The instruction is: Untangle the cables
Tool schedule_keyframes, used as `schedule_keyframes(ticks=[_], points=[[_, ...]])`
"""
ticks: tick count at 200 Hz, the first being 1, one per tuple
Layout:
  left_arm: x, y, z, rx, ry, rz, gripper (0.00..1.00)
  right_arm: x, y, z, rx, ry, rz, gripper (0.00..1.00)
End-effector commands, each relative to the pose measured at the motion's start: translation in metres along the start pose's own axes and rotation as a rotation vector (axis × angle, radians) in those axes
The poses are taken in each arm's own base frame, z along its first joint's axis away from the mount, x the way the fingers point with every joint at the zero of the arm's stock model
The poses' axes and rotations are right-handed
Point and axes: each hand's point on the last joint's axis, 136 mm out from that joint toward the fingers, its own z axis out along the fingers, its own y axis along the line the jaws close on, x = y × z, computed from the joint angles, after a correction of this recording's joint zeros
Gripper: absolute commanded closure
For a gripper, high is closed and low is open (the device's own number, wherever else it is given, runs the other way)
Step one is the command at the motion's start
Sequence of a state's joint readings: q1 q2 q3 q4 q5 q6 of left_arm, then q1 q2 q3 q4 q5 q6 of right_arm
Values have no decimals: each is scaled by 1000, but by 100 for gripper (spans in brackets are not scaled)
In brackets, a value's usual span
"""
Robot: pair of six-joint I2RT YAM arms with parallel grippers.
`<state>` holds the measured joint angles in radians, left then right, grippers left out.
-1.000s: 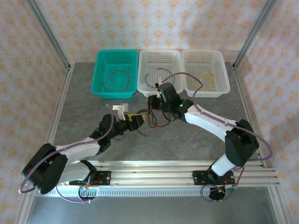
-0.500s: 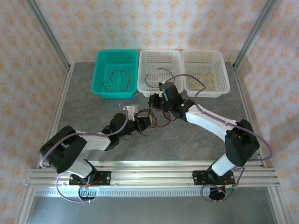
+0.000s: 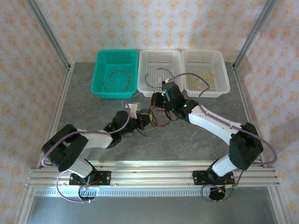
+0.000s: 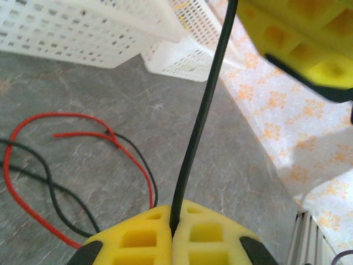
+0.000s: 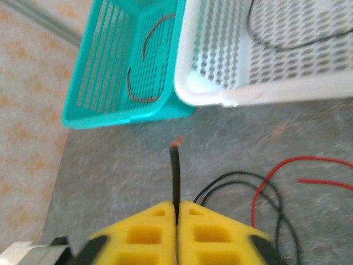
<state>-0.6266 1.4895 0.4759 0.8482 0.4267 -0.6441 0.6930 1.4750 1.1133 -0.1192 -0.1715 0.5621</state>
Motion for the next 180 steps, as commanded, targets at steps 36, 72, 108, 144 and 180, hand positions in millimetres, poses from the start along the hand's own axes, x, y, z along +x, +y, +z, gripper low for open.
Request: schedule_keyframes(ticks=[36, 72, 108, 144, 180], points=[[-48, -44, -19, -13, -23, 128, 100, -44, -59, -75, 245, -341, -35, 50], [-74, -78, -34, 17, -20, 188, 100, -38, -61, -85, 173, -348, -122, 46], [-103, -115, -49, 74, -48, 232, 100, -29, -56, -79, 102, -327, -171, 40], [-131, -141, -68, 109, -124, 244, 100, -29, -53, -80, 70, -357, -167, 33], [-156, -160, -84, 113, -196, 257, 100, -25, -47, -79, 31, -346, -227, 28]])
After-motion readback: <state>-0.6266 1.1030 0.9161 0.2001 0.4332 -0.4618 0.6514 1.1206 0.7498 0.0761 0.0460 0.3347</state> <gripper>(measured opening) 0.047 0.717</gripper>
